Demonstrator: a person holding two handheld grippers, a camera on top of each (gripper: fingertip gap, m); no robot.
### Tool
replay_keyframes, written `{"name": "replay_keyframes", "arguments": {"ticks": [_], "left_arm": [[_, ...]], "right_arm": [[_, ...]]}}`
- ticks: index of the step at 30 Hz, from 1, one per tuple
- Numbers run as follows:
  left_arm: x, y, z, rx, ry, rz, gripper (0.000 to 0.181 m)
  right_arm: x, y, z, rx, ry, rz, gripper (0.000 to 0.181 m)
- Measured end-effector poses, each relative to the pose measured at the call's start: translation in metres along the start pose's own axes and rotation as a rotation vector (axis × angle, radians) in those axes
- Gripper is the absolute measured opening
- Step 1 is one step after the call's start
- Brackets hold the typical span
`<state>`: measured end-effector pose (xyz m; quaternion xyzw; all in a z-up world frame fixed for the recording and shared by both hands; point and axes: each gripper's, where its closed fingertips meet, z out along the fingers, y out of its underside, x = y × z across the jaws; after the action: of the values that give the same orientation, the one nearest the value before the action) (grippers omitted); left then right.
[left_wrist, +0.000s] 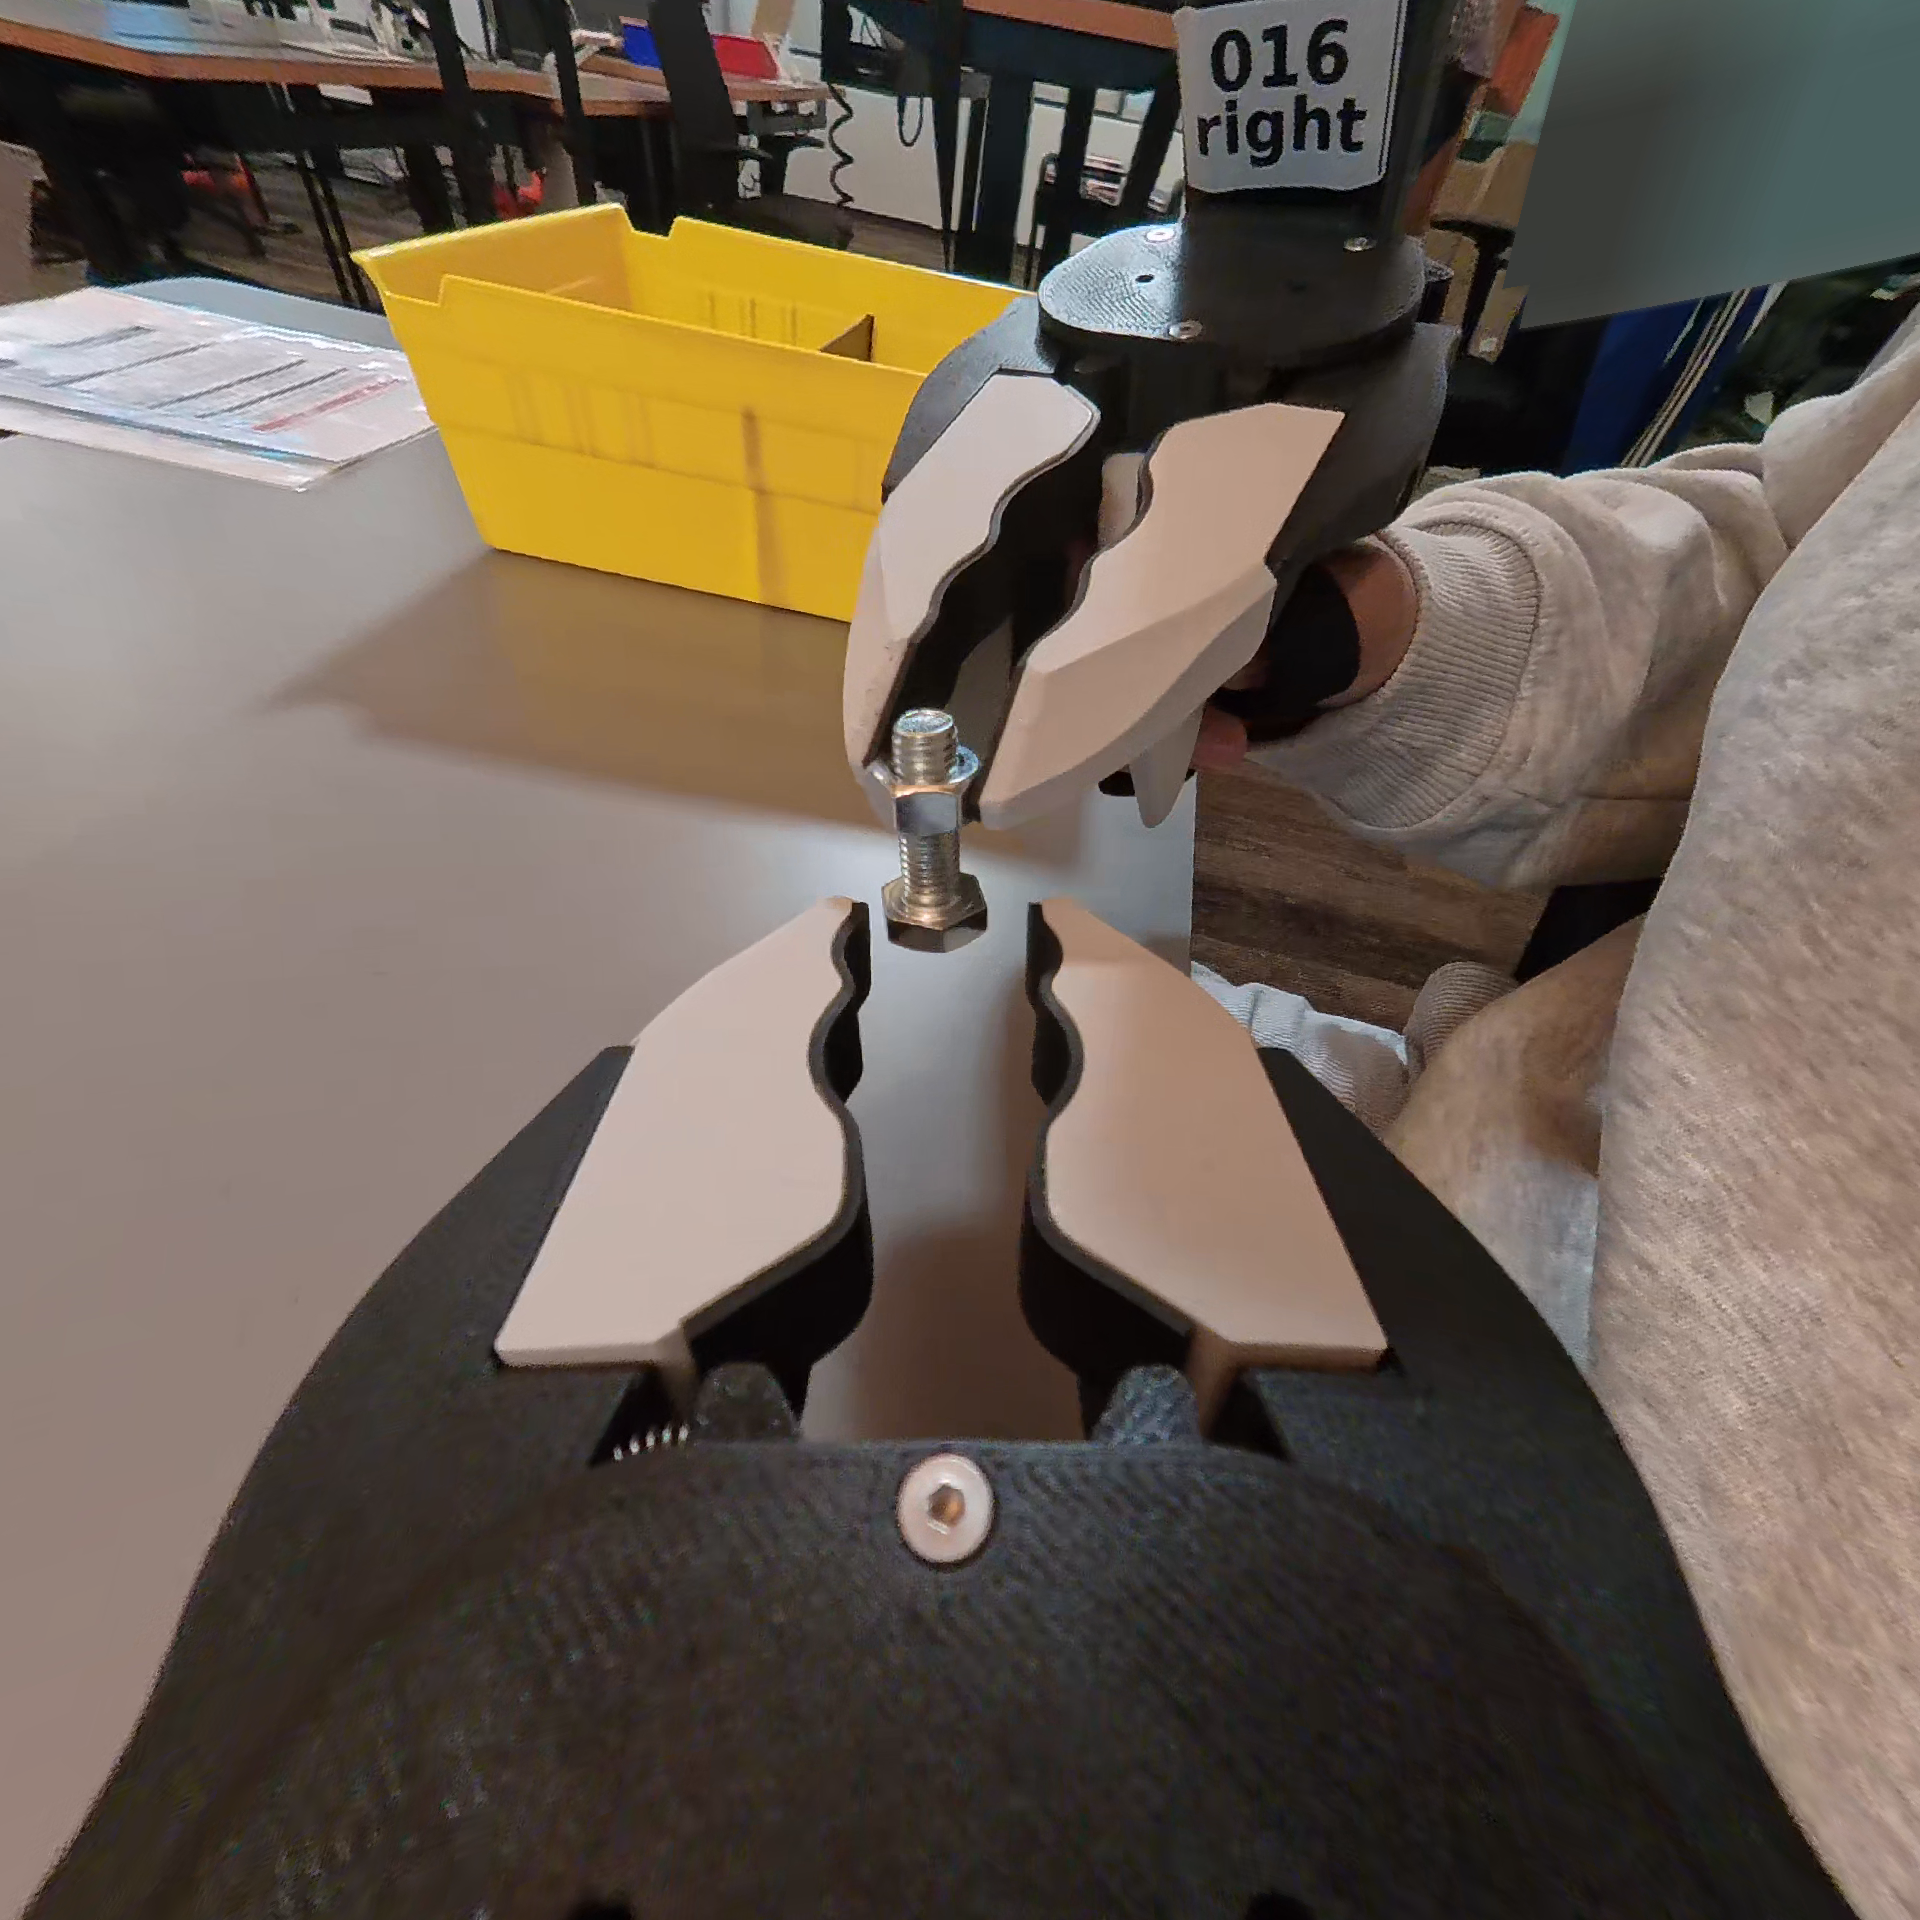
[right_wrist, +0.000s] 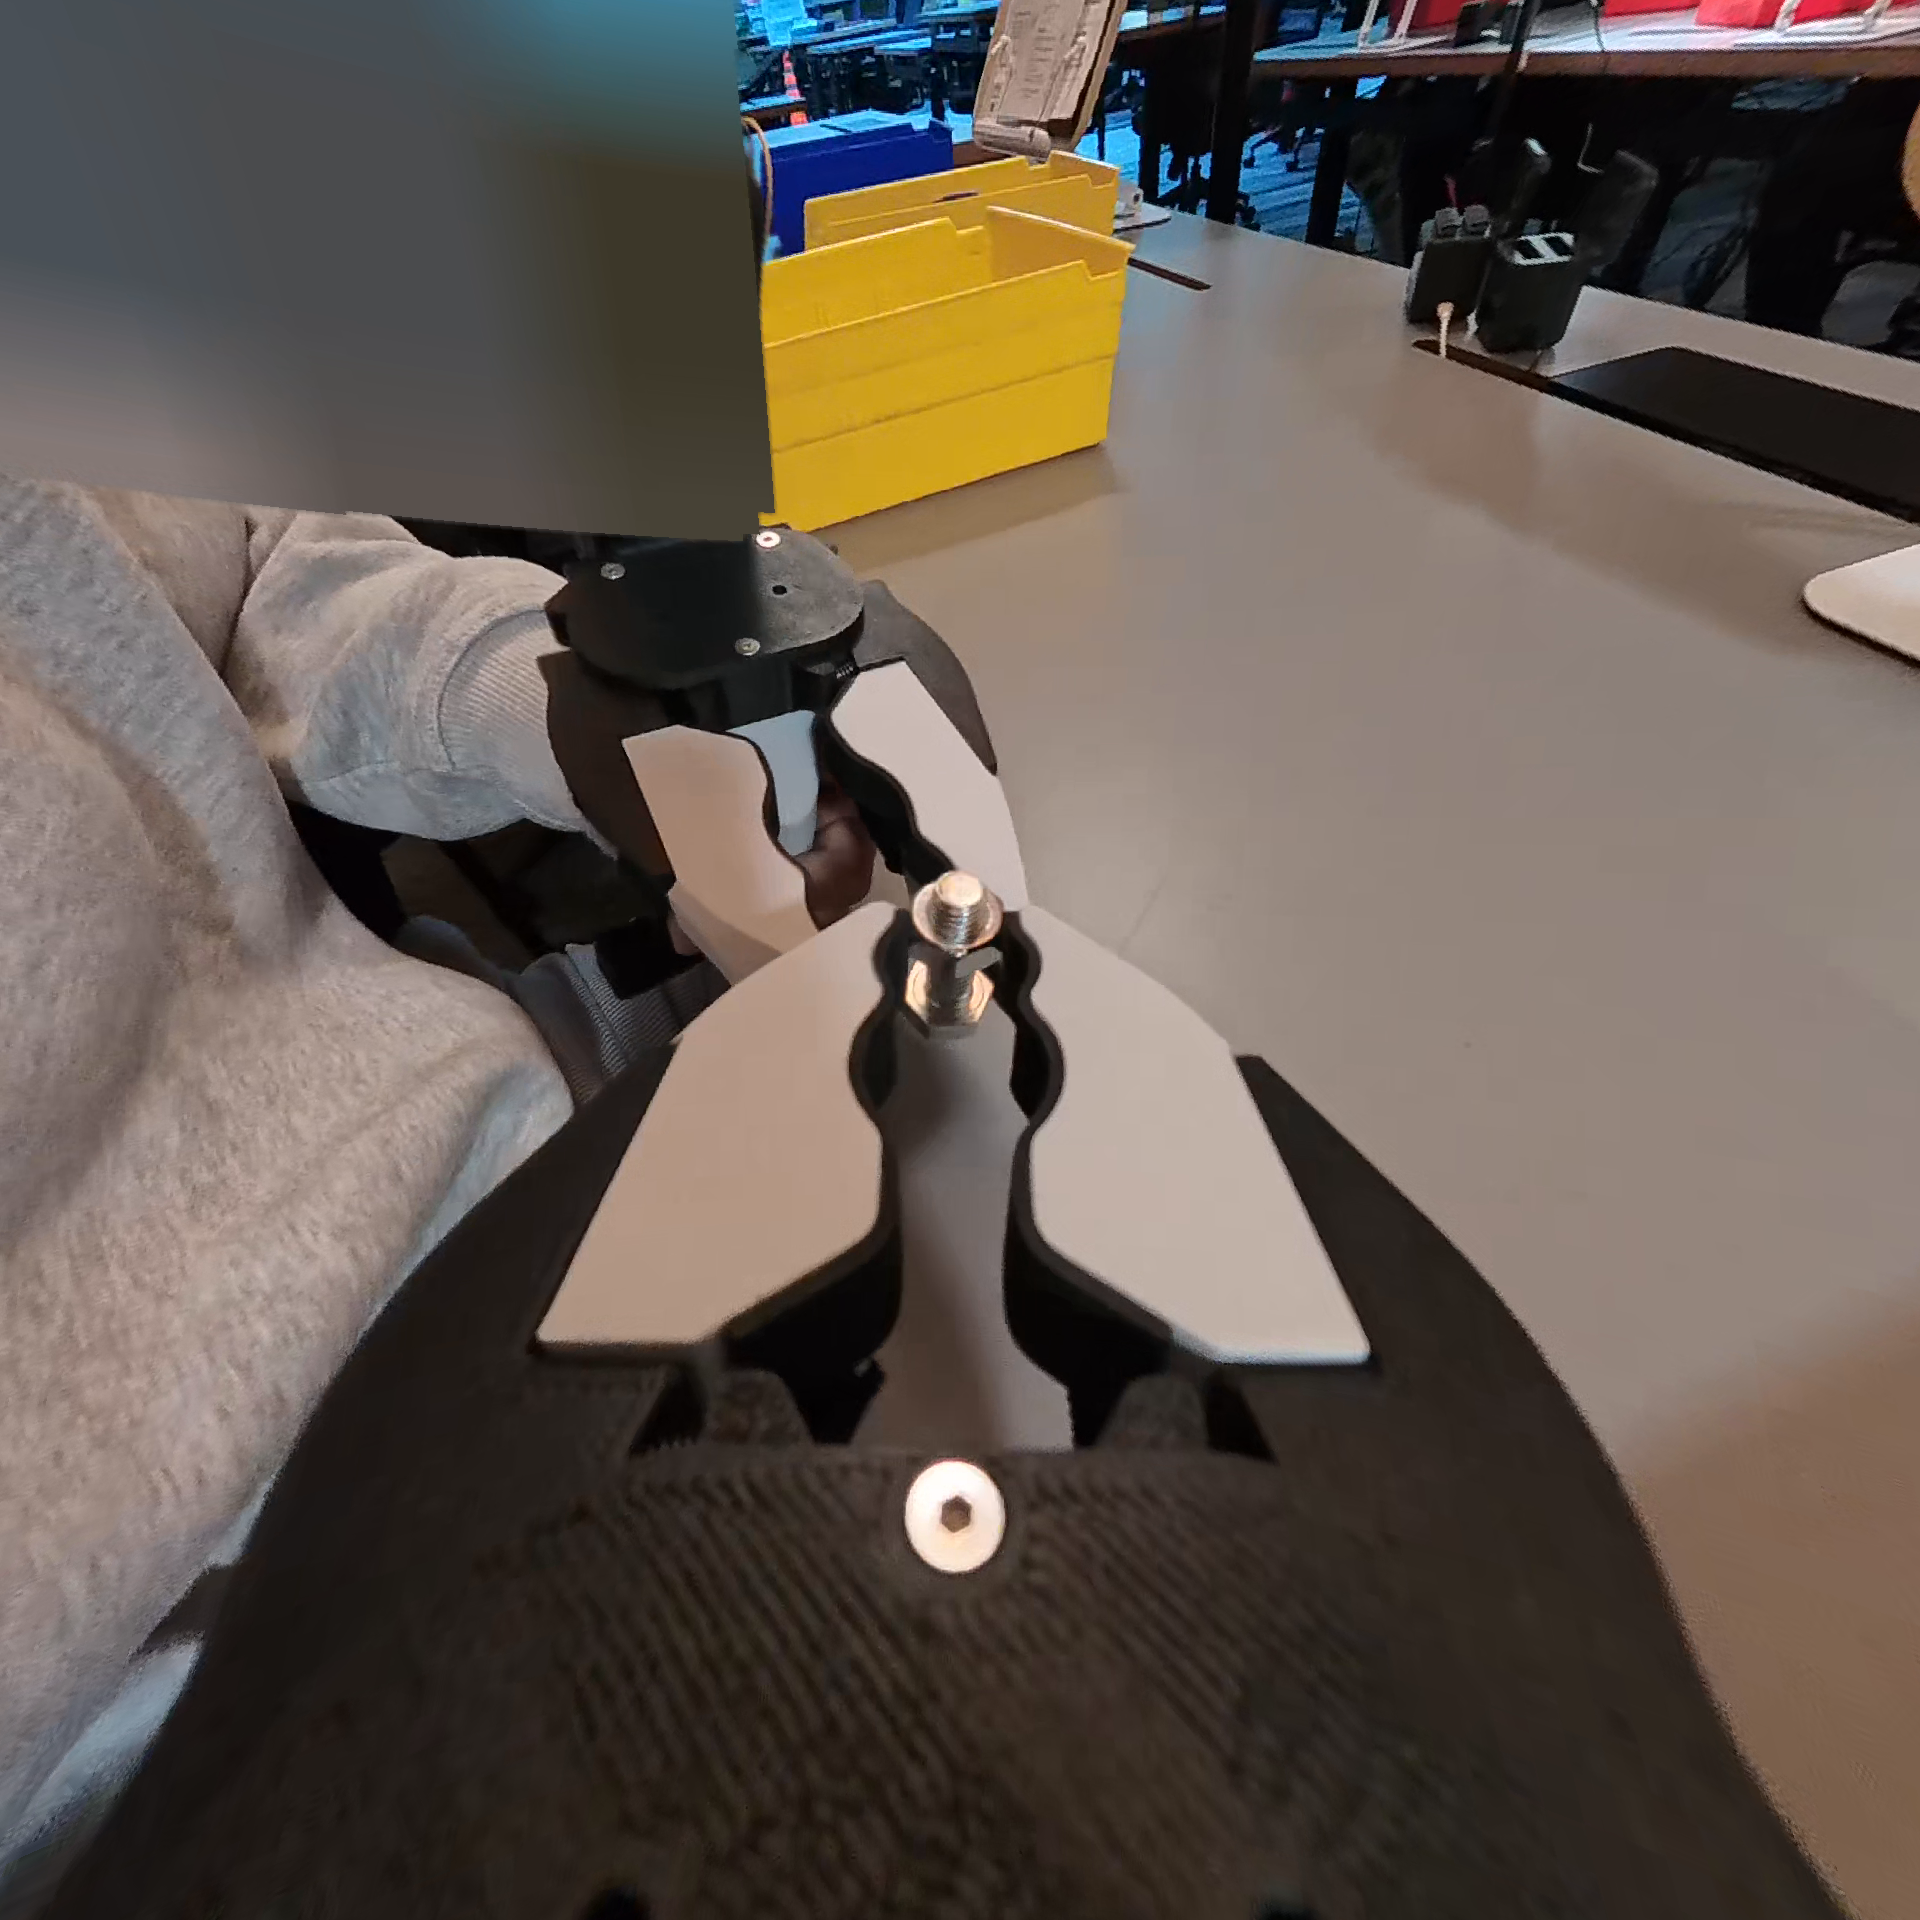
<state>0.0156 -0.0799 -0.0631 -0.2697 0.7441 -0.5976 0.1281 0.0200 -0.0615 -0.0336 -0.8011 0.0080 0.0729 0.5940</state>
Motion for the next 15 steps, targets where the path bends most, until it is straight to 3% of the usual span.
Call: {"name": "replay_keyframes", "arguments": {"ticks": [15], "left_arm": [[-0.0080, -0.0088, -0.0033, 0.064, -0.079, 0.063, 0.021]], "right_arm": [[0.0073, -0.0058, -0.0006, 0.034, 0.076, 0.078, 0.017]]}}
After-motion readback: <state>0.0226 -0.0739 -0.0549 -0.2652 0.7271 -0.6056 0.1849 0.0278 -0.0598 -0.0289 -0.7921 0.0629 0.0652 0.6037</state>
